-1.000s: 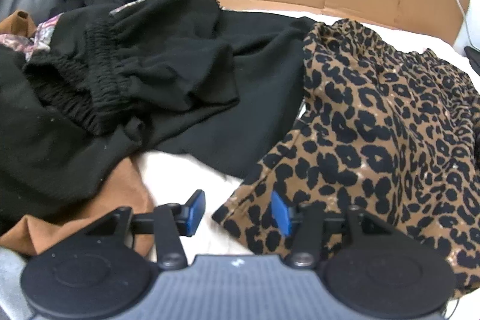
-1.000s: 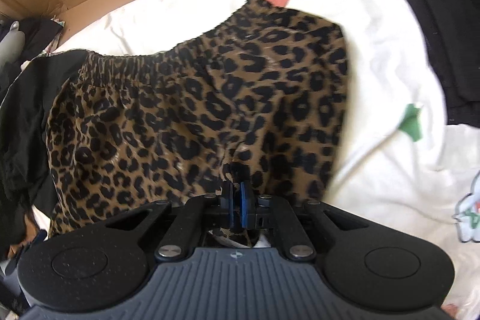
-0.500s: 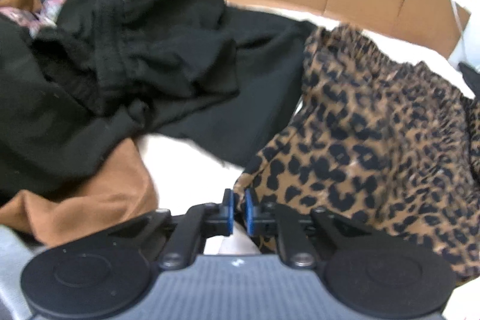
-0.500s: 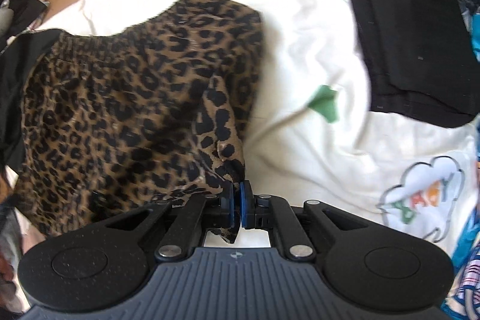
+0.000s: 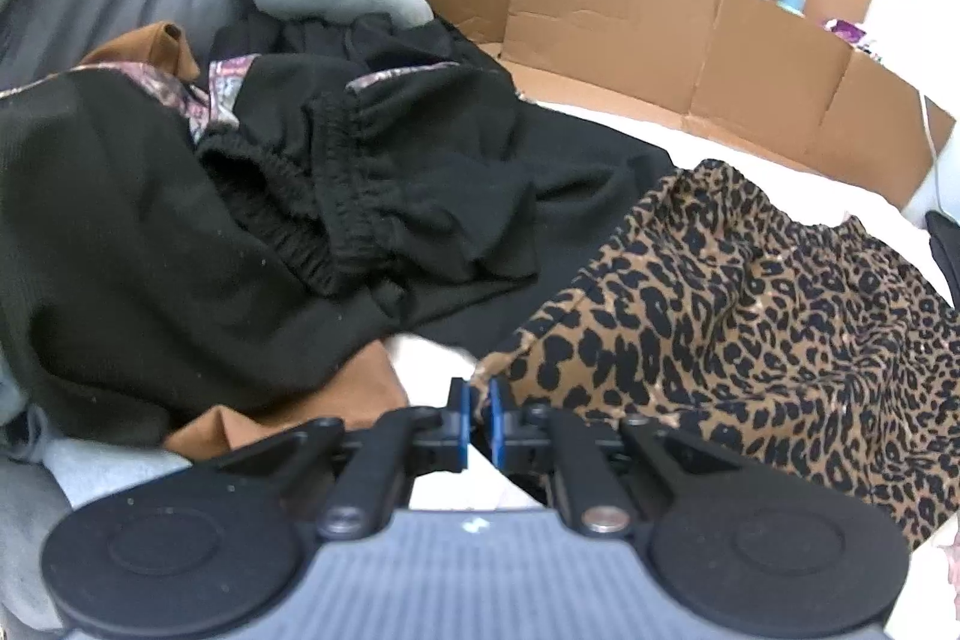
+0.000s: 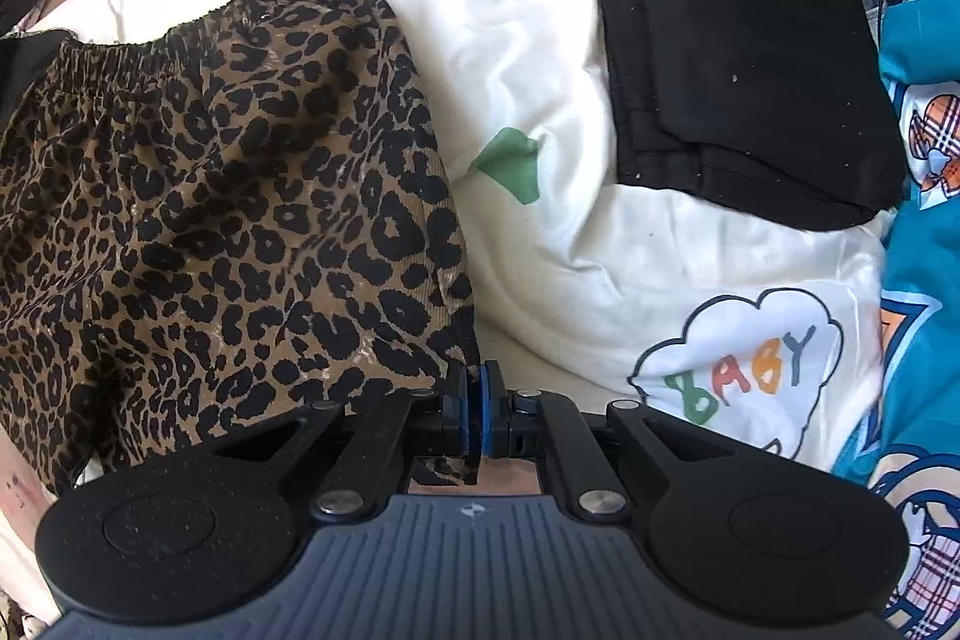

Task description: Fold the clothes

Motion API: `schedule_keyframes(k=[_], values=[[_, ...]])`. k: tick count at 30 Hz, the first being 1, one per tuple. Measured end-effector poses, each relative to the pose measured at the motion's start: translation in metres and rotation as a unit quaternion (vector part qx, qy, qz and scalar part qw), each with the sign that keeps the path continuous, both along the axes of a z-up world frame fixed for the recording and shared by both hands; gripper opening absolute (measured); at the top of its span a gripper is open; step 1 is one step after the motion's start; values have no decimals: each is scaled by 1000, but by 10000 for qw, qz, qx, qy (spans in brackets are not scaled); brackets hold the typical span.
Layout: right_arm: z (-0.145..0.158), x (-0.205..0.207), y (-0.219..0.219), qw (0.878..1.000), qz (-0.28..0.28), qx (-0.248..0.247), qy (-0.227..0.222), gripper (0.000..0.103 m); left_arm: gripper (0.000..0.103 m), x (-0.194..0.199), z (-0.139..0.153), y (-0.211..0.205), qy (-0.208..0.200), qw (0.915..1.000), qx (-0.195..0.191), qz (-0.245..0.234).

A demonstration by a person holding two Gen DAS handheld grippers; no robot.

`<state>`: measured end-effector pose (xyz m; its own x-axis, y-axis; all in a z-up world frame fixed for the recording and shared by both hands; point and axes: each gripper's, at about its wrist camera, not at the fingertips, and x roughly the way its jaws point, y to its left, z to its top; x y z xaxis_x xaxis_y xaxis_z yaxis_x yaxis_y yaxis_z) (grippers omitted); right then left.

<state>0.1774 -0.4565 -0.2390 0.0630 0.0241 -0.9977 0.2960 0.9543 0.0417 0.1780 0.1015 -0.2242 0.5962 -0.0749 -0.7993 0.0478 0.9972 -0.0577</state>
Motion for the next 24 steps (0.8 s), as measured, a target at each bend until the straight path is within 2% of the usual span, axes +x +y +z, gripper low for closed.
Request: schedule_keyframes(k=[5,11,14,16,17,18,20,21,22,24], values=[[0,5,-4,9998,130,-145,-18,2,7,9,-6,5,46,9998,-44,208],[-32,4,-12,9990,141,-404,109,1,7,22,-35,18,186,9983,-117,543],[-54,2,-17,9999,-51,-137,-16,2,7,32,-49,21,289,9977,-81,600],[-69,-3,-21,9994,-166,306,-89,6,8,37,-57,20,367,9972,-38,650],[-77,-6,-23,9983,-230,528,-117,14,8,39,-60,19,392,9970,-18,671],[-82,-10,-24,9971,-295,677,-163,33,8,40,-62,19,409,9966,-37,709],[-86,-19,-27,9955,-400,780,-363,45,13,38,-61,18,428,9963,-66,741],[-87,-23,-29,9943,-458,834,-474,47,14,37,-60,17,426,9963,-61,745],[-88,-27,-32,9928,-552,887,-587,47,19,33,-59,16,413,9965,-37,723],[-90,-39,-40,9874,-987,909,-836,48,39,24,-58,15,405,9964,-92,739]])
